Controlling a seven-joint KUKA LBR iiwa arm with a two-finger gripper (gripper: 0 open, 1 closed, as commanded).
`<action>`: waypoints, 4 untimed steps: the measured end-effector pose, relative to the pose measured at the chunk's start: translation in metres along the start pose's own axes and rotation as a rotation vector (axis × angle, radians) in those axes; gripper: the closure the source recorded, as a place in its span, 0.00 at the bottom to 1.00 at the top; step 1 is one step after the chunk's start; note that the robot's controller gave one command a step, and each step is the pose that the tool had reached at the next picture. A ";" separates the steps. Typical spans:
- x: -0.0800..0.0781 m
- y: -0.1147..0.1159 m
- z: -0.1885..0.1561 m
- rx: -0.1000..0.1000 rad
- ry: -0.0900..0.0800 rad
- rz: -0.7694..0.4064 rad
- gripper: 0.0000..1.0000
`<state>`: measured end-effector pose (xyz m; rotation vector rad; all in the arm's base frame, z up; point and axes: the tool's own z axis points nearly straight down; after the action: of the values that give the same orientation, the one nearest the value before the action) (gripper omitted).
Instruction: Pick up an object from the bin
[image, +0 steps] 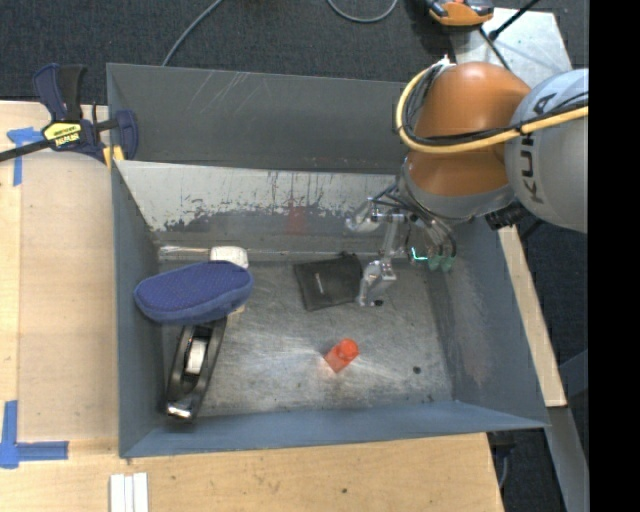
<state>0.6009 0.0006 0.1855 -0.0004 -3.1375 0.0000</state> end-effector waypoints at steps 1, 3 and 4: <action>-0.014 0.012 0.113 -0.001 -0.012 0.006 0.00; -0.018 0.006 -0.028 0.000 -0.017 0.003 1.00; -0.007 0.035 0.045 -0.001 0.000 -0.016 1.00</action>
Offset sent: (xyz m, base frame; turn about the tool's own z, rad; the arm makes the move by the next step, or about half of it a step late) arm 0.0107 0.0126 -0.1155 0.0052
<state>0.6077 0.0360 0.1401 0.0250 -3.1373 -0.0018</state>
